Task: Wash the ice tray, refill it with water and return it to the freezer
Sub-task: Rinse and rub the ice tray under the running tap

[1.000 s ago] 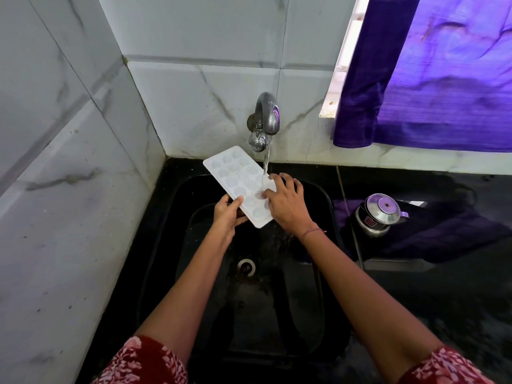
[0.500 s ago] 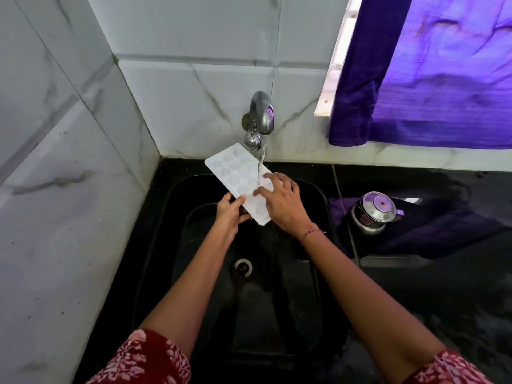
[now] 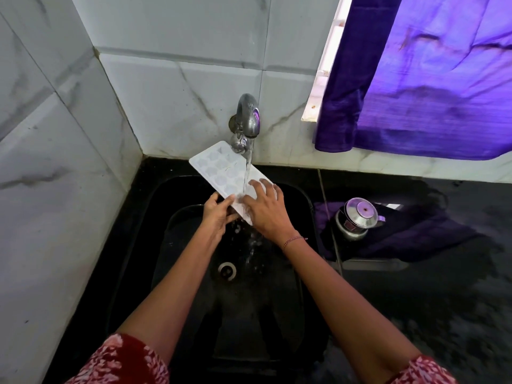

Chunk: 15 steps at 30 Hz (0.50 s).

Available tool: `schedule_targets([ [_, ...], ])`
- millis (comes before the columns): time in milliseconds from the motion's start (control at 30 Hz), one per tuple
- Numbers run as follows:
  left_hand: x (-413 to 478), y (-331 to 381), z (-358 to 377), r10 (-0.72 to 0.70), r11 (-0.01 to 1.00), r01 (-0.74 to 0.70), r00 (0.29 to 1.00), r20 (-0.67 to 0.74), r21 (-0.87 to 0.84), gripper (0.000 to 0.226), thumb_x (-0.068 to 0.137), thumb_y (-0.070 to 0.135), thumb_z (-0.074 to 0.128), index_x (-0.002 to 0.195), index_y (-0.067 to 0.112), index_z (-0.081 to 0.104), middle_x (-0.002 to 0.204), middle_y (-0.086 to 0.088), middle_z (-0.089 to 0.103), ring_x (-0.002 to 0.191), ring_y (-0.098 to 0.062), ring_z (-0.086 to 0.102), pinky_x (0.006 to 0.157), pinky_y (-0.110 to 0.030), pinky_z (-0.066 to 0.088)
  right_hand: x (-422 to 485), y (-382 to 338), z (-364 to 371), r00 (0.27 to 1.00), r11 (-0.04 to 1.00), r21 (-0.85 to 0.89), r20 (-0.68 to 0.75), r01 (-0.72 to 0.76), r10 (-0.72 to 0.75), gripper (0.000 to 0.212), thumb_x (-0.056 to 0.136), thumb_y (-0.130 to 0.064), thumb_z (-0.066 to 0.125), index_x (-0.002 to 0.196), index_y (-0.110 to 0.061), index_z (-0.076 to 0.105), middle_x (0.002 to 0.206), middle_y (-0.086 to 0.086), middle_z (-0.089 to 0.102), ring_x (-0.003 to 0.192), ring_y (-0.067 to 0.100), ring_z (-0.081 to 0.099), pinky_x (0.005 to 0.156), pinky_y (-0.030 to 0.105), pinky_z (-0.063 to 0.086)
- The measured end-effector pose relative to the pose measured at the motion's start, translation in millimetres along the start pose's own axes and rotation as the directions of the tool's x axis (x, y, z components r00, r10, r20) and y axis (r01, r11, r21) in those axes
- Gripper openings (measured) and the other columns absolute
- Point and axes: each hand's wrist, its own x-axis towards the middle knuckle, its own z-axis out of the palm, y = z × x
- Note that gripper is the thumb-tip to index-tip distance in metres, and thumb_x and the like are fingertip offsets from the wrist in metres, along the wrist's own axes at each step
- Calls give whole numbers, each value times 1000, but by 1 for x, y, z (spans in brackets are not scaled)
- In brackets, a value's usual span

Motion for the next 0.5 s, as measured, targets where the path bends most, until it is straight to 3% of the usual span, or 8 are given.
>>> schedule_targets([
  [133,-2,5,-5,-1,999,1,1000,-11,-43,38,91,1,55,128,5,47,99,-8,64,82,-20,64,57,-27,59,3,1,3,996,998,30,67,52,-54,42,99,-46,32,125,-24,56,149,12,32,142,34,18,112,51,17],
  [233,-7,6,-9,-17,998,16,1000,-17,-58,40,89,-1,56,127,5,47,97,-7,64,81,-20,64,51,-24,56,-1,-2,4,999,999,5,9,48,-48,56,93,-53,23,118,-17,58,138,13,45,135,34,34,108,54,28],
  [333,-7,6,-15,8,1000,-10,999,-47,-29,42,87,-2,59,126,5,47,96,-8,64,80,-19,64,48,-22,54,-5,-10,13,995,994,71,43,82,-85,62,91,-57,20,132,-21,49,145,13,37,138,33,28,109,52,24],
  [400,-5,5,-22,44,997,-37,995,-92,73,43,86,-3,60,126,7,46,99,-11,64,81,-20,65,55,-26,58,-9,-12,19,988,990,114,117,88,-101,56,94,-53,27,142,-25,38,152,10,26,142,30,18,114,51,16],
  [500,-2,3,-32,169,918,-94,972,-165,387,40,83,0,65,119,10,51,106,-17,65,88,-26,67,77,-43,58,-16,-12,28,981,982,168,156,90,-116,51,98,-40,40,145,-23,32,154,7,23,143,28,17,116,48,14],
])
